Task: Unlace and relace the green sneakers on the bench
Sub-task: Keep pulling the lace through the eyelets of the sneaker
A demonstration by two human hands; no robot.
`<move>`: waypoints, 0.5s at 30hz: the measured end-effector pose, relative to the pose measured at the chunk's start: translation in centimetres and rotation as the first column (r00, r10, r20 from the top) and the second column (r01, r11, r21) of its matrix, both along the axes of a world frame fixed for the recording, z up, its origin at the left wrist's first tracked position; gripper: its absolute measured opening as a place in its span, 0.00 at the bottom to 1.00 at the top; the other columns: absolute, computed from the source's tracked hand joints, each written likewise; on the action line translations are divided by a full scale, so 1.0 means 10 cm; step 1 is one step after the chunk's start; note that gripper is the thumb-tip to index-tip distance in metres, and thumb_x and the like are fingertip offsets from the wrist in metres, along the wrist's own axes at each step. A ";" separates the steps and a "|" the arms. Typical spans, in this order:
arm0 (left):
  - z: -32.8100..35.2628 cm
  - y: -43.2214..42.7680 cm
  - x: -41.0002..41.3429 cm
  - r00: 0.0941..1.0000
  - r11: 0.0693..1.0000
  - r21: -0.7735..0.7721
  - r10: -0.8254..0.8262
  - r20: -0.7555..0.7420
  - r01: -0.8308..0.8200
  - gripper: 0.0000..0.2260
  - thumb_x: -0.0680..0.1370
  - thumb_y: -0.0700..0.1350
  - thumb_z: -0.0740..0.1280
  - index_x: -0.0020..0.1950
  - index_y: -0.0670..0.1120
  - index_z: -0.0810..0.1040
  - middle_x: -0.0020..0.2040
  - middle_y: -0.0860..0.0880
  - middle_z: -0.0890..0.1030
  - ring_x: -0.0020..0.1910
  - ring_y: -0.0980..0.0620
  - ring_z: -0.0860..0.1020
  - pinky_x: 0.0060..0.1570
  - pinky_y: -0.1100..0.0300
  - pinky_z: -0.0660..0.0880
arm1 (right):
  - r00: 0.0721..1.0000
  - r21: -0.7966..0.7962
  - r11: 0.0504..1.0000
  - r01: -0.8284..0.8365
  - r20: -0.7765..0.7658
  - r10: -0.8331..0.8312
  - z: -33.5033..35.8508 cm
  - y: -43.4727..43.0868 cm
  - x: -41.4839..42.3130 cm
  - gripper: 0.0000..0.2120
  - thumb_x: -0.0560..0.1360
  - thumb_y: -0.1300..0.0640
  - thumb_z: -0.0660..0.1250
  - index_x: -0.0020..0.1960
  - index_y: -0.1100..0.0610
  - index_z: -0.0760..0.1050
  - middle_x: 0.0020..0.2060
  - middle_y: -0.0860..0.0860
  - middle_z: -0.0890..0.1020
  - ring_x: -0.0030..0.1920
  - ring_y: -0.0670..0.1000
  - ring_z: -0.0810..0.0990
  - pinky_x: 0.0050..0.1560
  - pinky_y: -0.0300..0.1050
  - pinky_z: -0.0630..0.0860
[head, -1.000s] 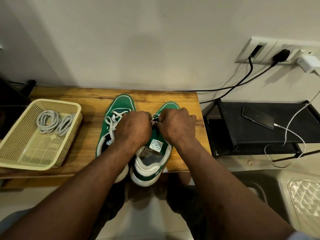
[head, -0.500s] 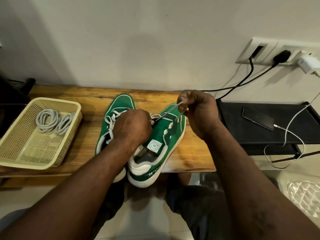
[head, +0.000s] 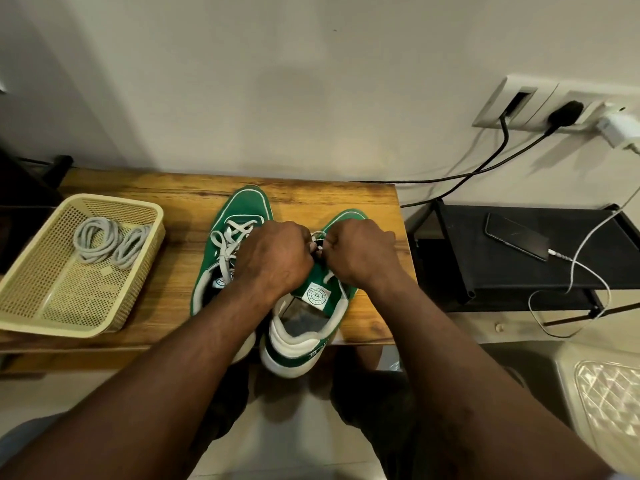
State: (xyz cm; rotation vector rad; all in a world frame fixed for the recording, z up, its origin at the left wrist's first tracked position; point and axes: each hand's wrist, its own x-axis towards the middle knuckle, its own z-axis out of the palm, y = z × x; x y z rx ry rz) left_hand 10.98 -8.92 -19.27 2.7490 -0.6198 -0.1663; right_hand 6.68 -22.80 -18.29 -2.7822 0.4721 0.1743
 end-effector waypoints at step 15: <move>0.07 0.01 -0.02 1.000 1.000 0.001 0.015 0.011 -0.015 0.08 0.81 0.51 0.70 0.54 0.52 0.87 0.43 0.46 0.85 0.41 0.43 0.81 0.42 0.53 0.80 | 0.989 0.893 0.426 -0.145 0.143 0.036 0.41 -0.40 -0.22 0.04 0.76 0.59 0.70 0.46 0.61 0.80 0.42 0.61 0.81 0.43 0.58 0.78 0.47 0.54 0.74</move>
